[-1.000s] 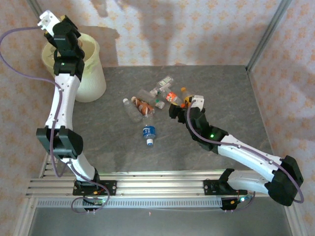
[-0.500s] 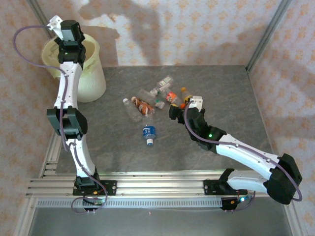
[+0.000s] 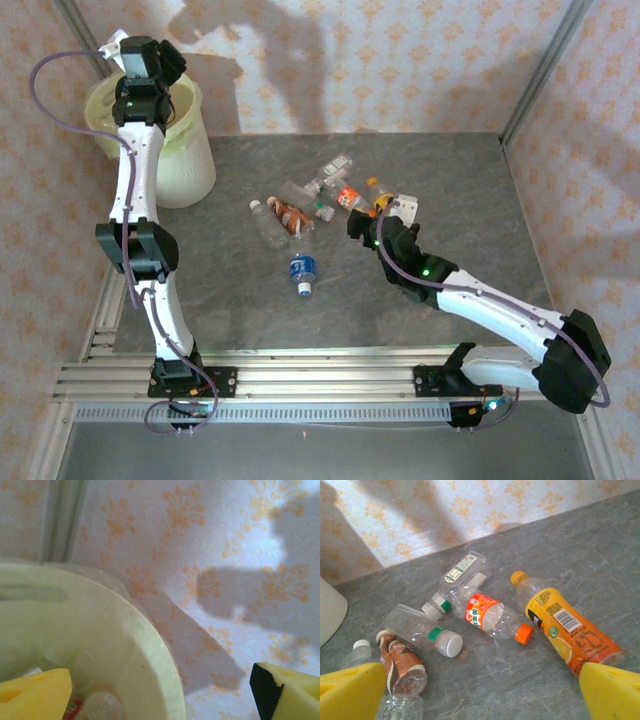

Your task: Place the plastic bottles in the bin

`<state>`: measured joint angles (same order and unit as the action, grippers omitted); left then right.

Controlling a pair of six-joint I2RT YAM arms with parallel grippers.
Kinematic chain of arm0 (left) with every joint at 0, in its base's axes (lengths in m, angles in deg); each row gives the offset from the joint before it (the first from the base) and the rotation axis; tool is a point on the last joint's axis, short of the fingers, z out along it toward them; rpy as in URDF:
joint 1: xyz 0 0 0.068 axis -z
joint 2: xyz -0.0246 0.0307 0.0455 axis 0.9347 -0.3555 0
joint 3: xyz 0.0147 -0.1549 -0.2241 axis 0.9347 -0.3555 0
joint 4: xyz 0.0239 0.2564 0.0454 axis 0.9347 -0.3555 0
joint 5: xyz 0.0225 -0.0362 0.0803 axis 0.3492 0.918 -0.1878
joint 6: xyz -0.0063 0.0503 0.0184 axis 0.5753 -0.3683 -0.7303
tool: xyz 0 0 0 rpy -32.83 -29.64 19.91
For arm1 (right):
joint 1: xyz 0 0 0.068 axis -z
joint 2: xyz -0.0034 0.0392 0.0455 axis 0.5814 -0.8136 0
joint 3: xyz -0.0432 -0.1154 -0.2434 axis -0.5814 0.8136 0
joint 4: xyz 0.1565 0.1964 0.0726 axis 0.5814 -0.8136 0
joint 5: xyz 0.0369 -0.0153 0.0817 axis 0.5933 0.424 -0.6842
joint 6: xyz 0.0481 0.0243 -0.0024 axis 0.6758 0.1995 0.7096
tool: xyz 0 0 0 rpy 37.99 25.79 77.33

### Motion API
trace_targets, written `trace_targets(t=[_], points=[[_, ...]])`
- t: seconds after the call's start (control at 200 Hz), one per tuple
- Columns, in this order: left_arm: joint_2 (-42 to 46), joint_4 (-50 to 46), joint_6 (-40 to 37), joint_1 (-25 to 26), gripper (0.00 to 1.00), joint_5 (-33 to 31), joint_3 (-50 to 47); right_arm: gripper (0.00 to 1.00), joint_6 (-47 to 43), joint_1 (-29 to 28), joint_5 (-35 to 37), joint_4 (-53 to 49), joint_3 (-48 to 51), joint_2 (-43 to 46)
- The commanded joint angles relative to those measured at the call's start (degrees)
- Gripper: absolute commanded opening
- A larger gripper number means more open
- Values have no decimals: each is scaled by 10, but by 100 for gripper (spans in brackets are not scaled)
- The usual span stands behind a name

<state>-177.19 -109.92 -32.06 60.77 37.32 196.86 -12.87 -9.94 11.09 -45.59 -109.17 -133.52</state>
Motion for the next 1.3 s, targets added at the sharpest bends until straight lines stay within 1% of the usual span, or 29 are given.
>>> trace_targets(t=[0.0,0.115,0.19,0.235,0.315,0.445,0.545,0.61,0.691,0.731,0.766,0.806,0.886,1.006,1.071,1.126,1.291], points=[[38,-62,28,2,100,60,16,99,40,3,21,-27,-8,-11],[66,-101,24,25,100,62,3,99,42,5,17,-42,-14,-12],[93,-107,21,49,100,50,-37,99,43,6,12,-44,-13,-26],[130,-111,23,66,100,36,-67,99,48,7,12,-42,-12,-26],[182,-111,29,104,100,-6,-138,99,57,8,12,-38,-9,-26],[275,-75,61,181,100,-73,-299,99,61,10,12,-28,-6,-27],[321,-82,104,231,100,-80,-405,99,56,11,12,-26,-8,-28],[342,-87,134,254,100,-88,-466,99,51,12,12,-28,-10,-26],[357,-63,160,259,100,-59,-546,99,46,14,9,-25,-9,-27],[353,-54,155,257,100,-29,-573,99,42,14,8,-22,-8,-28],[342,-57,143,255,100,2,-581,99,41,15,6,-22,-8,-29],[330,-60,136,255,100,24,-589,99,39,16,3,-22,-9,-30],[320,-10,125,254,100,67,-633,99,40,15,-1,-27,-12,-31],[300,-1,123,248,100,66,-656,99,41,16,-2,-42,-14,-28],[283,16,118,240,99,84,-662,99,43,16,0,-48,-11,-25],[266,36,116,236,97,104,-665,99,43,16,0,-48,-9,-24],[217,47,127,233,92,117,-657,99,41,16,-1,-54,-16,-23]])
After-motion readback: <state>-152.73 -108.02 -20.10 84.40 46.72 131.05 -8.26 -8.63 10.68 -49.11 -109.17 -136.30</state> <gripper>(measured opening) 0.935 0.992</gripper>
